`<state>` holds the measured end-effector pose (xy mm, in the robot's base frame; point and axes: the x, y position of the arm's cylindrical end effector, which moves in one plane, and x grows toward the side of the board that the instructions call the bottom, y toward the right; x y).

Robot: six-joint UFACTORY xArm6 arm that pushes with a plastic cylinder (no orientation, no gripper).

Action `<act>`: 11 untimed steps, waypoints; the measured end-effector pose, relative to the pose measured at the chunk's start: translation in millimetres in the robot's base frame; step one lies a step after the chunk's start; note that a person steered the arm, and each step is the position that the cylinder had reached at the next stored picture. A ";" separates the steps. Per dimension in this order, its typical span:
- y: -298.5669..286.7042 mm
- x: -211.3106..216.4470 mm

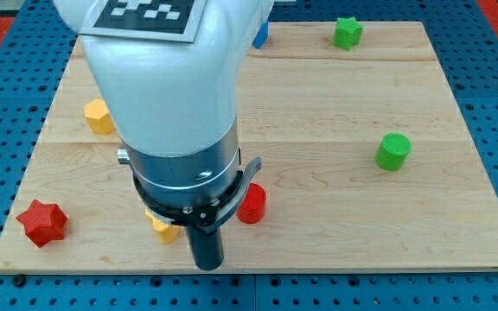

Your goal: Place the red circle at the center of the board

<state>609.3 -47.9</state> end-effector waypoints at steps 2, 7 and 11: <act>31.7 -51.0; 54.3 -115.6; 2.8 -148.8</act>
